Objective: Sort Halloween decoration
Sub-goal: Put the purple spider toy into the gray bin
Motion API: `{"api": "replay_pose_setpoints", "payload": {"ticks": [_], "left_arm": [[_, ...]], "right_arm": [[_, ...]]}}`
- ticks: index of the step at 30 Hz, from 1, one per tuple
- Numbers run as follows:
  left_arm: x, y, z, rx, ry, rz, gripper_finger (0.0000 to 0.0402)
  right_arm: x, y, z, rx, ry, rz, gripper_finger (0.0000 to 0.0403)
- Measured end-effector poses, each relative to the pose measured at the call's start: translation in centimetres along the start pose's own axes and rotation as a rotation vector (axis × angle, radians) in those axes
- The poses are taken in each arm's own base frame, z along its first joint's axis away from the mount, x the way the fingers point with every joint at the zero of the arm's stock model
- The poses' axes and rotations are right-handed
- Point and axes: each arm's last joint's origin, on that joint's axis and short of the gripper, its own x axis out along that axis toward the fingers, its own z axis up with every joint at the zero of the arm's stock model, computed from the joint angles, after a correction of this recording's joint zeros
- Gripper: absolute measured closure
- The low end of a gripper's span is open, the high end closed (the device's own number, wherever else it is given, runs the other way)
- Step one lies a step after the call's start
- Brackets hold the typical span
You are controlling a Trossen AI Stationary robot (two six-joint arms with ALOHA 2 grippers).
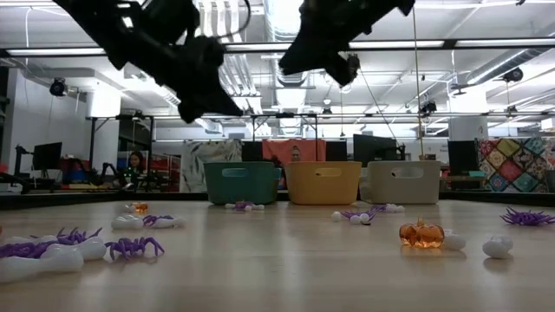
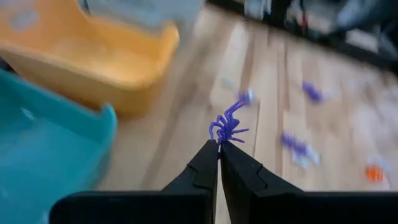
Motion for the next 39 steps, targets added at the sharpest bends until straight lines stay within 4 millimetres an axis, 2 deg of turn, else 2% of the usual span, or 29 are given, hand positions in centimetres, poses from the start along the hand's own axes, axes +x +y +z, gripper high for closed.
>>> {"api": "replay_pose_setpoints", "payload": {"ticks": [5, 10, 17, 21, 29, 33, 39], "left_arm": [[-1.0, -0.4, 1.2, -0.049, -0.101, -0.013, 0.0402], [-1.3, -0.5, 1.6, -0.073, -0.144, -0.009, 0.0402], [-1.1, -0.5, 1.6, -0.104, -0.146, -0.003, 0.0402], [-1.0, -0.4, 1.5, -0.115, -0.151, 0.033, 0.0401], [-1.0, -0.4, 1.6, -0.114, -0.159, 0.038, 0.0401], [-1.0, -0.4, 1.6, -0.110, -0.159, 0.038, 0.0401], [-1.1, -0.4, 1.7, -0.106, -0.168, 0.036, 0.0401]], "right_arm": [[1.7, -0.3, 0.0, -0.022, -0.010, -0.049, 0.0289], [2.5, -0.9, 0.6, -0.065, -0.037, -0.108, 0.0243], [3.2, -0.5, 1.5, -0.146, -0.050, -0.076, 0.0213], [3.3, -0.4, 1.6, -0.162, -0.051, -0.074, 0.0211], [3.5, -1.6, 2.1, -0.148, -0.067, -0.090, 0.0224], [4.1, -2.2, 2.4, -0.141, -0.083, -0.044, 0.0244], [5.5, -2.9, 1.7, -0.129, -0.031, -0.027, 0.0294]]}}
